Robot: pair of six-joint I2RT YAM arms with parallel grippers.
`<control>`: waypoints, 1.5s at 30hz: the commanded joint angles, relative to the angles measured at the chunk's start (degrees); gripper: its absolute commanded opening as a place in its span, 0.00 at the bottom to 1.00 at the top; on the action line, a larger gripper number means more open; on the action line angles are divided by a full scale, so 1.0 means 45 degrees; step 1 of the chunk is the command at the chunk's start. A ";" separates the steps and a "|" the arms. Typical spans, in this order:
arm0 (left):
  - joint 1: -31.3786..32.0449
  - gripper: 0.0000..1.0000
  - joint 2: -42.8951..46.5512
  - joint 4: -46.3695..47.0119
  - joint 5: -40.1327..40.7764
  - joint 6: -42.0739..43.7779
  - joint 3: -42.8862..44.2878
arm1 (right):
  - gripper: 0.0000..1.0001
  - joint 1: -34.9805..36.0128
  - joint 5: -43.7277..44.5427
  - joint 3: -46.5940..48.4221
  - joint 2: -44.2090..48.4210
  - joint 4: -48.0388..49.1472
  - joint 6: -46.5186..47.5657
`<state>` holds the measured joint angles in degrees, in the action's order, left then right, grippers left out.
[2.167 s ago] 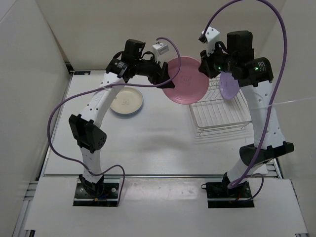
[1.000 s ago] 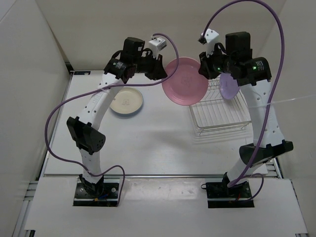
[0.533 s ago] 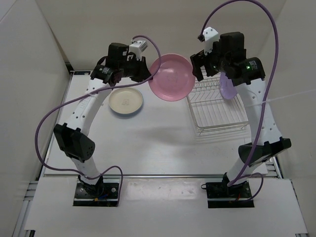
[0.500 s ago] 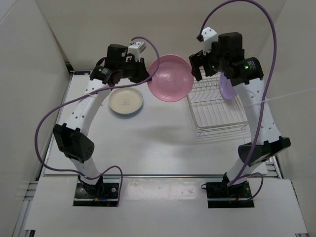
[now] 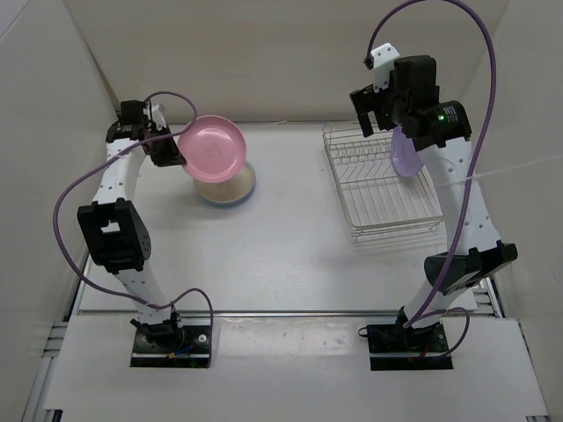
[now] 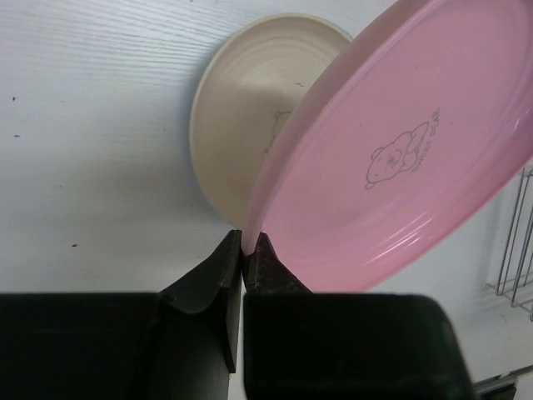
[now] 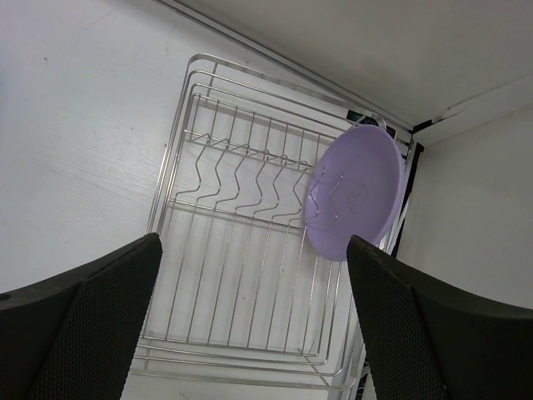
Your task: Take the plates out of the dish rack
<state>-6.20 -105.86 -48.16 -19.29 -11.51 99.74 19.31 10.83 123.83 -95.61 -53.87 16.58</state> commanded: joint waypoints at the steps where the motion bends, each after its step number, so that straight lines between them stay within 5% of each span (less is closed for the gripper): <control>1: -0.0225 0.11 -0.0262 -0.0079 -0.0302 -0.0411 0.0335 | 0.95 0.0045 0.0289 0.0060 0.0408 0.0486 0.0105; 28: 0.0263 0.11 -0.2919 -0.0333 0.0790 -0.0294 0.0883 | 0.95 0.0045 0.0406 0.0295 0.0759 0.0486 0.0339; 37: 0.0400 0.43 -0.3037 -0.0333 0.0790 -0.0294 0.0999 | 0.95 0.0045 0.0406 0.0295 0.0759 0.0486 0.0339; 39: 0.0400 0.67 -0.3037 -0.0333 0.0790 -0.0294 0.0999 | 0.95 0.0045 0.0406 0.0295 0.0759 0.0486 0.0339; 41: 0.0400 0.76 -0.3037 -0.0333 0.0790 -0.0294 0.0999 | 0.95 0.0045 0.0406 0.0295 0.0759 0.0486 0.0339; 45: 0.0400 0.82 -0.2921 -0.0333 0.0673 -0.0294 0.0999 | 0.95 0.0045 0.0406 0.0412 0.0642 0.0486 0.0339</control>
<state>-4.64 -120.70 -50.13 -15.55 -12.97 102.17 19.29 11.92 123.85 -94.21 -53.80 17.41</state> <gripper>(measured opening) 0.815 0.945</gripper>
